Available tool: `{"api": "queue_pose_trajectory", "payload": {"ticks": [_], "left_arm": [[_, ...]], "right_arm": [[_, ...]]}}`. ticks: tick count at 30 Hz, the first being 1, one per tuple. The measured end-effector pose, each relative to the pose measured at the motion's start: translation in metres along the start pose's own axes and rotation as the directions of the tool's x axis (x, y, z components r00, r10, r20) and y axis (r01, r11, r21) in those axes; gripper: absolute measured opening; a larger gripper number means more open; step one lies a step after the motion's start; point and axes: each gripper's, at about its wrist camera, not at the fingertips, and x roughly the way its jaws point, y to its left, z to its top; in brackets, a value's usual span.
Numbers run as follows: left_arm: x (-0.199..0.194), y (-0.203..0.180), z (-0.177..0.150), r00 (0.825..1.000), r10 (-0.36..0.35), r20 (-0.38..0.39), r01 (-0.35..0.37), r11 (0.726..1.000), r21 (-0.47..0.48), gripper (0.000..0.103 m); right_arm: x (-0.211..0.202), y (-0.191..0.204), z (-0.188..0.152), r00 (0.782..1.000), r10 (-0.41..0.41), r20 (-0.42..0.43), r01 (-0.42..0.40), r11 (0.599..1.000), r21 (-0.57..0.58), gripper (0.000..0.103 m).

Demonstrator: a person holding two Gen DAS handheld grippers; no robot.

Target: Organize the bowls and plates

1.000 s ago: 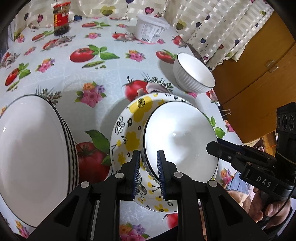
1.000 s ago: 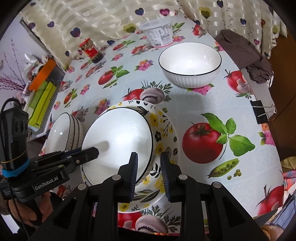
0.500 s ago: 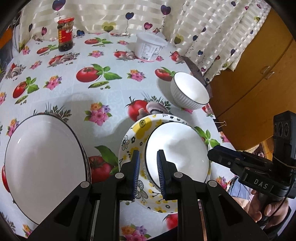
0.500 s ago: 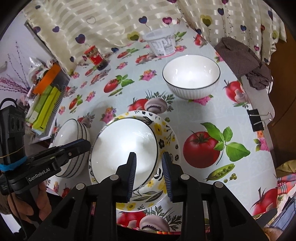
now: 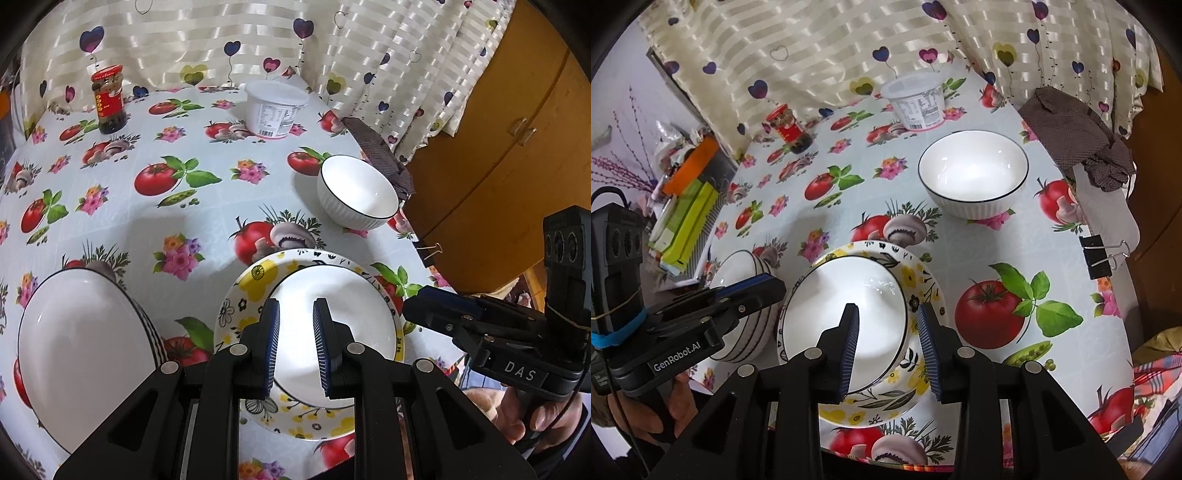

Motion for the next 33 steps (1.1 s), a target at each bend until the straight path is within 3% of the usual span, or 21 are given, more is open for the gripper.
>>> {"api": "queue_pose_trajectory", "payload": {"ticks": [14,33], "left_arm": [[0.017,-0.022,0.031,1.0,0.011,0.006,-0.011,0.998,0.062,0.019],[0.059,-0.021,0.076,1.0,-0.016,-0.016,0.017,0.999,0.033,0.019]], "right_arm": [[-0.007,-0.027,0.021,0.999,-0.028,0.034,0.027,0.999,0.042,0.042],[0.005,-0.075,0.06,0.996,-0.084,0.041,0.079,0.991,0.11,0.046]]}}
